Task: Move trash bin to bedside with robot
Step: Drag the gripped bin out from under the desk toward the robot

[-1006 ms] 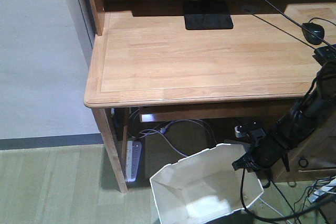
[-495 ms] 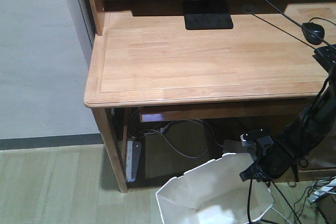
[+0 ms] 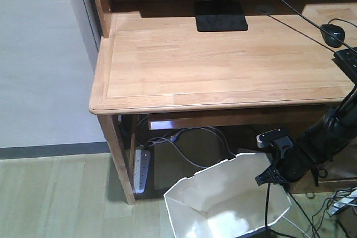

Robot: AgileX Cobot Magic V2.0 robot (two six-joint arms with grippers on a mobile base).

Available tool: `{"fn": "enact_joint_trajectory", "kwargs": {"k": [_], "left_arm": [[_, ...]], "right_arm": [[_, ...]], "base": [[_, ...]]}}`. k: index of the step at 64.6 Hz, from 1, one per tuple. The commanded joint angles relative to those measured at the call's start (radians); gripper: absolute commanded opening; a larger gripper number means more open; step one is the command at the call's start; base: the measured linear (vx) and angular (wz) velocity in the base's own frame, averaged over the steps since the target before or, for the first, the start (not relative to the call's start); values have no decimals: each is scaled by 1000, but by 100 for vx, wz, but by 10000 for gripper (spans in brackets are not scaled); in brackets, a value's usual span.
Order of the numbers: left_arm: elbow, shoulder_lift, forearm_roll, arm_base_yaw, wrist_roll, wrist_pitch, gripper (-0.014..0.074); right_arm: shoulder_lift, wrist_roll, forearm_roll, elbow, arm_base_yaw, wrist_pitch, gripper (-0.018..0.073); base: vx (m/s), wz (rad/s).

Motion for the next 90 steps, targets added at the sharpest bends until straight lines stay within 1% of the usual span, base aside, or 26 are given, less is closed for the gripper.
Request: {"fn": "enact_joint_trajectory", "kwargs": {"k": [1,12,90], "left_arm": [[20,-8,-10,-5,-2,-77,-6],[20,-8,-10,-5,-2,-77,-6],[20,-8,-10,-5,-2,-77,-6]], "right_arm": [[-70,-6,14,-9,-4,58,-4],[-70,-20,47,-9,-4,66,-4],[-69,-23,48,-9,-4,54,-3]], "base": [[0,0],[0,0],[0,0]]}}
